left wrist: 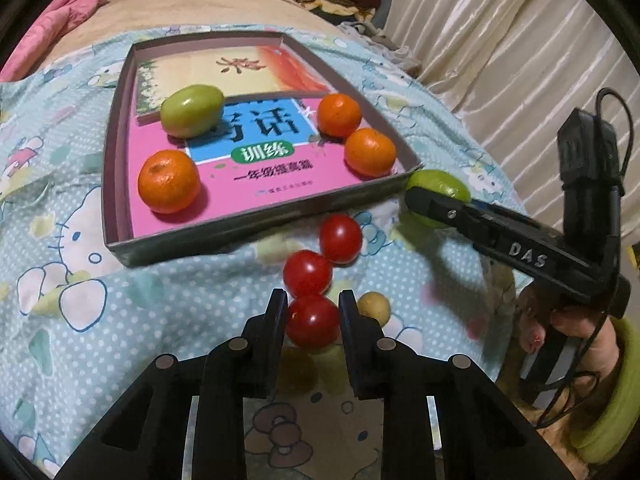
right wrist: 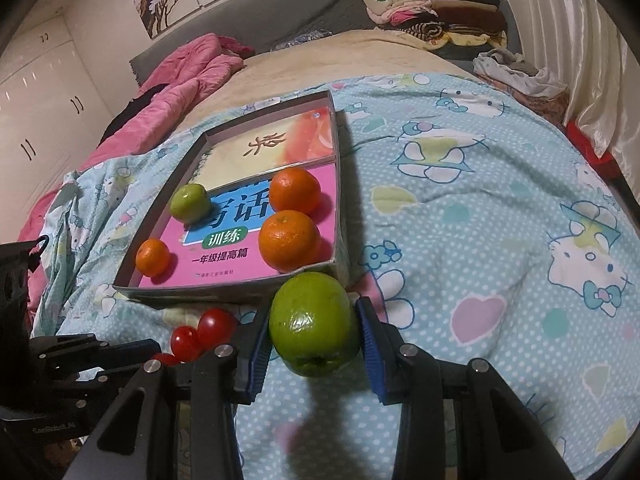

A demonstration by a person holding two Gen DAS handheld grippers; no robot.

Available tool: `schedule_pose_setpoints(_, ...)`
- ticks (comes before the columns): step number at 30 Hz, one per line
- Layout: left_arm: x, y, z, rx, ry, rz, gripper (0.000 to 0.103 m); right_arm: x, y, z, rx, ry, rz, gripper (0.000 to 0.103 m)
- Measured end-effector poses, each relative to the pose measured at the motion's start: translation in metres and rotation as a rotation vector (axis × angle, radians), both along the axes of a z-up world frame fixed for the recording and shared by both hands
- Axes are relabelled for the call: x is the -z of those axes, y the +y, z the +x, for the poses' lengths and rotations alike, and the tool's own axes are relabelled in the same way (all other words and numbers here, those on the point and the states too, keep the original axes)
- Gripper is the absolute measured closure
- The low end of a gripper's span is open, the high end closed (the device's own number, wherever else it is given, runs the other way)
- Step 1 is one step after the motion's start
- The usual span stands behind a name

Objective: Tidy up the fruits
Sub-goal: 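Grasp a red cherry tomato with the left gripper while the right gripper lifts the green apple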

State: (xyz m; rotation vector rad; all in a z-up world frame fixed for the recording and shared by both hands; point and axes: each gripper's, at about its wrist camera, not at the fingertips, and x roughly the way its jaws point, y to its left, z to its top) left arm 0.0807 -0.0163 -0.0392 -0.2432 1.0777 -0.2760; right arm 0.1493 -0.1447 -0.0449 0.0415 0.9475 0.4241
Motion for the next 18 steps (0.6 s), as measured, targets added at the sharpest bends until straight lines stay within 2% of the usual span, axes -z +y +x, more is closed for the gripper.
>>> schedule_pose_setpoints(7, 0.005, -0.006, 0.001, 0.020, 0.021, 0.039, 0.073, 0.000, 0.000, 0.000, 0.000, 0.001, 0.000, 0.063)
schedule_pose_setpoints(12, 0.015, -0.014, 0.003, 0.045, 0.058, 0.077, 0.062, 0.000, 0.000, 0.000, 0.000, 0.001, 0.000, 0.063)
schedule_pose_setpoints(14, 0.016, -0.019, 0.001, 0.059, 0.050, 0.123, 0.062, 0.000, 0.000, 0.000, 0.000, 0.000, 0.001, 0.063)
schedule_pose_setpoints(17, 0.017, -0.020, 0.001, 0.064, 0.045, 0.134, 0.065, 0.000, 0.000, 0.000, 0.002, -0.004, 0.002, 0.063)
schedule_pose_setpoints(18, 0.016, -0.019, 0.001, 0.065, 0.041, 0.129, 0.071, 0.000, 0.000, 0.000, 0.003, -0.006, 0.005, 0.063)
